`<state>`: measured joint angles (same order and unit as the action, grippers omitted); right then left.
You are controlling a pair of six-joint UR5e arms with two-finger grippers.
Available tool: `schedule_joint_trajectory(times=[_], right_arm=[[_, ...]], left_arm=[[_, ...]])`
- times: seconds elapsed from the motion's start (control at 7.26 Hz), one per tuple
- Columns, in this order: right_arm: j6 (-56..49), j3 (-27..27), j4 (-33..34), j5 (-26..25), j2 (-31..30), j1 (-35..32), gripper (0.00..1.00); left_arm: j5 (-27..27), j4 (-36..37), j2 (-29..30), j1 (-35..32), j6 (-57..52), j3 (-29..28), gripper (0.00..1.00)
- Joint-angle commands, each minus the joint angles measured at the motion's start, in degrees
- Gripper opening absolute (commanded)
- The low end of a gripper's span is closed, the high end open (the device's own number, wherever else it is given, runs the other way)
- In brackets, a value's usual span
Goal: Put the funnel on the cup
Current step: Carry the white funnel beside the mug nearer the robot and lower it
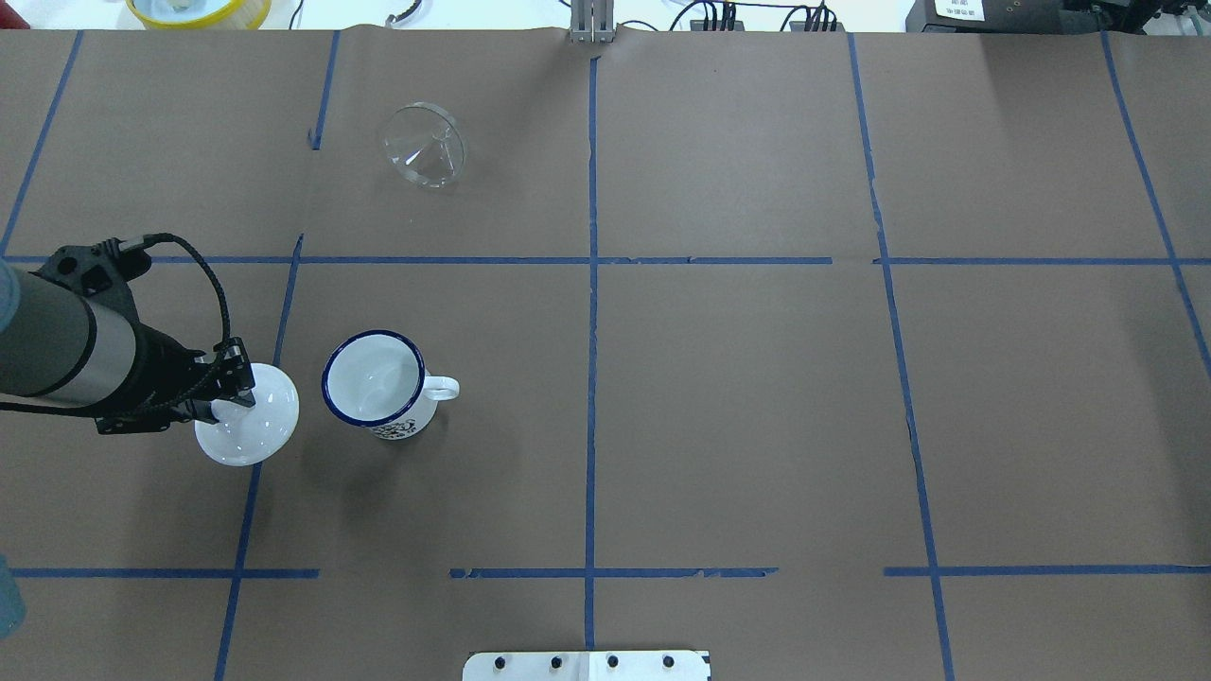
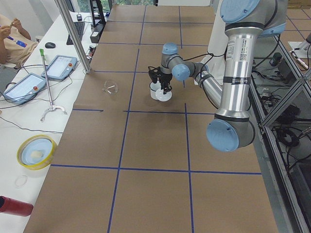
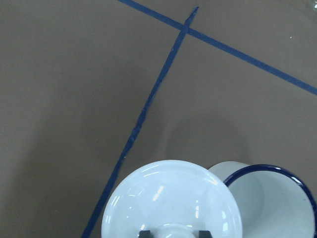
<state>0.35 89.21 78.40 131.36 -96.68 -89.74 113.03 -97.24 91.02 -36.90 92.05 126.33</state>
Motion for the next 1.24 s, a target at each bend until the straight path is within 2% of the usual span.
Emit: schedule_joint_trajectory(times=[0.0, 0.28, 0.55, 1.1], right_arm=[[0.00, 0.00, 0.00, -0.05, 0.00, 0.00, 1.00], [0.00, 0.00, 0.00, 0.04, 0.00, 0.00, 1.00], [0.00, 0.00, 0.00, -0.05, 0.00, 0.00, 1.00], [0.00, 0.00, 0.00, -0.05, 0.00, 0.00, 1.00]], left_arm=[[0.53, -5.76, -1.73, 4.98, 6.99, -4.14, 0.00], [-1.92, -5.86, -1.29, 7.28, 8.23, -5.99, 0.00], [-1.94, -5.86, 0.90, 7.37, 8.15, -8.63, 0.00], [-1.94, -7.86, 0.82, 7.28, 7.71, -10.05, 0.00]])
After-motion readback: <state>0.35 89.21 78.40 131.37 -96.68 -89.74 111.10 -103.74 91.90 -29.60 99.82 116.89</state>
